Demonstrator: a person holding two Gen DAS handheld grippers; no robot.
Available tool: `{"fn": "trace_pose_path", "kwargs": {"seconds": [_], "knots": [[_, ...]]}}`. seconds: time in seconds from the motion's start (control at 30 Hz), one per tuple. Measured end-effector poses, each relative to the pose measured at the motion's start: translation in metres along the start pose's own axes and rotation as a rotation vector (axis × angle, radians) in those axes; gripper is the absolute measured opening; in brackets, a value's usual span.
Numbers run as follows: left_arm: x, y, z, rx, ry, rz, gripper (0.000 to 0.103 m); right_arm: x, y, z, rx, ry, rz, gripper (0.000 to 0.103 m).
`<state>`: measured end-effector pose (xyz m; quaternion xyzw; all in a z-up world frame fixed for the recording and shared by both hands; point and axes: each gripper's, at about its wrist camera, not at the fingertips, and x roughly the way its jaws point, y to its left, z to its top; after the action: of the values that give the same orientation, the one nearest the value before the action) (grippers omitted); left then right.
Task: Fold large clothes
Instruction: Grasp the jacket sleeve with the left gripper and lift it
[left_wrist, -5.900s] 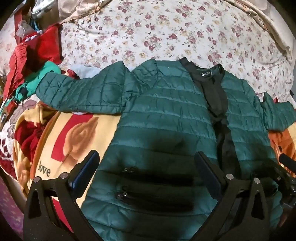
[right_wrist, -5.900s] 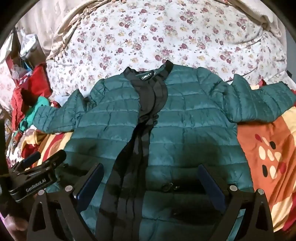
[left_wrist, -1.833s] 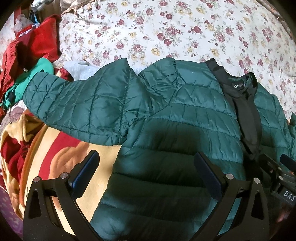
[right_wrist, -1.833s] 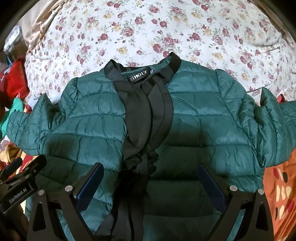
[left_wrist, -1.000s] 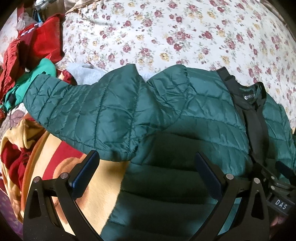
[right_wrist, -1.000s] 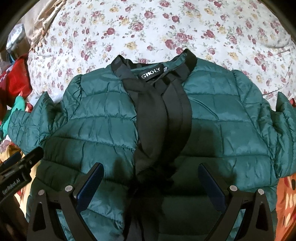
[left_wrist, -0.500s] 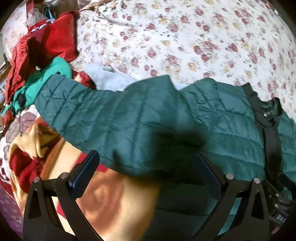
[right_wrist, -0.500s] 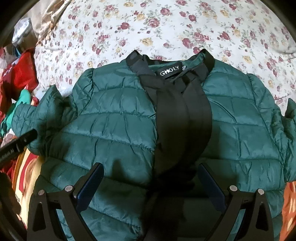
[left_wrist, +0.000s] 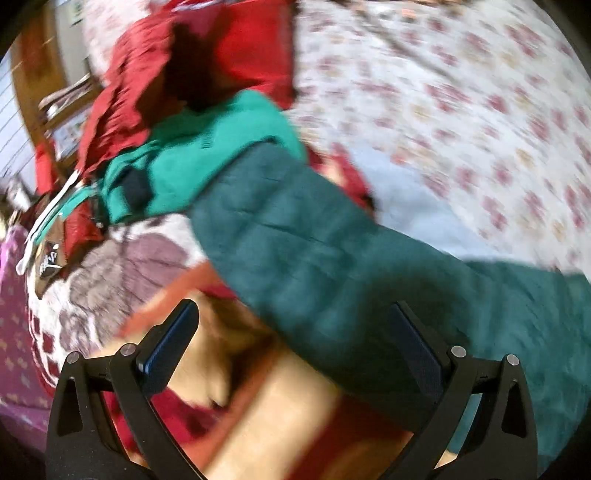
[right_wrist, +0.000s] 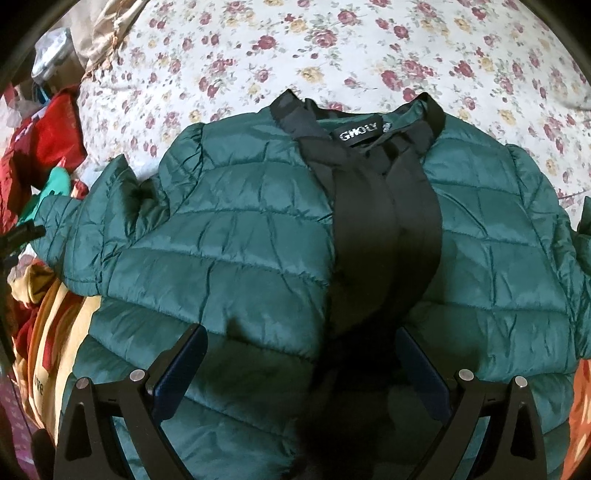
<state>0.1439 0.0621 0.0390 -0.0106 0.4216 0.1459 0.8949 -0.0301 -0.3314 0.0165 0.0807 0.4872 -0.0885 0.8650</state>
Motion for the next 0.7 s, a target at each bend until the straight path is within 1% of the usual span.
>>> {"fn": "trace_pose_path", "kwargs": {"seconds": [0.13,0.17,0.2,0.27,0.33,0.43,0.53,0.57,0.6,0.63,0.67,0.7], "knots": [[0.028,0.031,0.02,-0.054,0.022,0.034,0.101,0.005,0.005,0.001,-0.009,0.012,0.0,0.1],[0.035,0.036,0.024,-0.068,0.029,0.037,0.096,0.006,0.006,0.001,-0.011,0.014,0.002,0.1],[0.044,0.043,0.028,-0.088,0.04,0.041,0.093,0.006,0.007,0.001,-0.012,0.015,0.004,0.1],[0.062,0.051,0.031,-0.11,0.072,0.049,0.079,0.006,0.009,0.001,-0.015,0.016,0.001,0.1],[0.076,0.055,0.032,-0.119,0.098,0.048,0.078,0.006,0.01,0.001,-0.019,0.014,-0.001,0.1],[0.073,0.052,0.03,-0.102,0.047,0.046,0.078,0.006,0.012,0.003,-0.023,0.011,-0.004,0.1],[0.074,0.045,0.028,-0.076,0.048,0.023,0.077,0.009,0.014,0.005,-0.024,0.011,-0.008,0.1],[0.074,0.043,0.027,-0.071,0.044,0.02,0.072,0.009,0.014,0.005,-0.021,0.013,-0.008,0.1],[0.073,0.043,0.026,-0.069,0.04,0.017,0.069,0.01,0.014,0.005,-0.02,0.012,-0.008,0.1],[0.072,0.043,0.026,-0.068,0.033,0.016,0.059,0.009,0.014,0.005,-0.02,0.011,-0.009,0.1],[0.07,0.043,0.025,-0.065,0.026,0.015,0.045,0.009,0.014,0.005,-0.021,0.01,-0.008,0.1],[0.068,0.043,0.025,-0.062,0.026,0.012,0.037,0.009,0.014,0.004,-0.021,0.009,-0.007,0.1]]}}
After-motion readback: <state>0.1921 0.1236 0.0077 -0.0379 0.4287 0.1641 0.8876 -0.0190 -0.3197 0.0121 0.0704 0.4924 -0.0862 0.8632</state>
